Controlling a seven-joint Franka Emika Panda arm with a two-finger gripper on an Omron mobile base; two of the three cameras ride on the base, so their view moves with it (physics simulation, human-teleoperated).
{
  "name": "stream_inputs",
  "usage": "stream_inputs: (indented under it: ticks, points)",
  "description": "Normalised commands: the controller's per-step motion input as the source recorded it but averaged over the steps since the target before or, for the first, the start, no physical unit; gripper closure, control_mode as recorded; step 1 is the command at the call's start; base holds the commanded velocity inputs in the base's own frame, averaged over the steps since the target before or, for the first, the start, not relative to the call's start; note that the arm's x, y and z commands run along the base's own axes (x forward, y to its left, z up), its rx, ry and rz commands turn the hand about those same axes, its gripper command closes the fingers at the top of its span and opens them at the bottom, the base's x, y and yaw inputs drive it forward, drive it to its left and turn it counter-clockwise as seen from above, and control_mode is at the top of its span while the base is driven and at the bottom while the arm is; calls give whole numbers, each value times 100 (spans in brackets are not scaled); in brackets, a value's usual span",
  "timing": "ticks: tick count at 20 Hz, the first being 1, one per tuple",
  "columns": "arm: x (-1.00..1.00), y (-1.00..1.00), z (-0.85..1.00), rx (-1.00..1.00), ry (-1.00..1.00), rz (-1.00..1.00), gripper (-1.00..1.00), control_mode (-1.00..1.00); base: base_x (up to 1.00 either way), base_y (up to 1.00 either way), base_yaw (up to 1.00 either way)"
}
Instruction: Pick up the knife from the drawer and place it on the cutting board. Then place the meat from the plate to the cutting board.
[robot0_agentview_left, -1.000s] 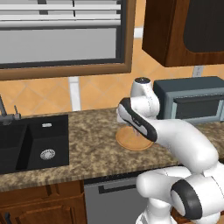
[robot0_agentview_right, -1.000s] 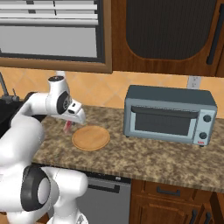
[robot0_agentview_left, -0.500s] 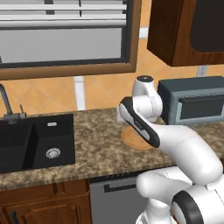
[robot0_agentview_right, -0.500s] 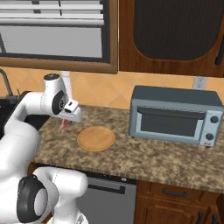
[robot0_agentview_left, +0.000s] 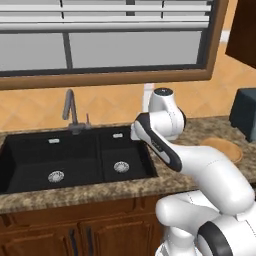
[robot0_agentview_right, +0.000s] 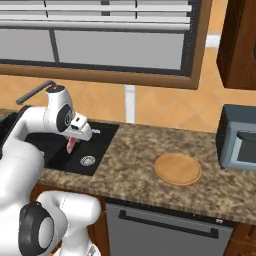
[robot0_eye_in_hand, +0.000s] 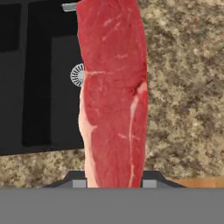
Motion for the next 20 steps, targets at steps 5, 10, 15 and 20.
stream_inputs:
  ticks: [5, 10, 15, 20]
  points:
    - [0, 0, 0, 0, 0, 0, 100, 100, -8, 100, 1]
    - [0, 0, 0, 0, 0, 0, 100, 100, -14, 100, 0]
    - [0, 0, 0, 0, 0, 0, 100, 100, -4, 100, 0]
    - [0, 0, 0, 0, 0, 0, 100, 100, -12, 100, 0]
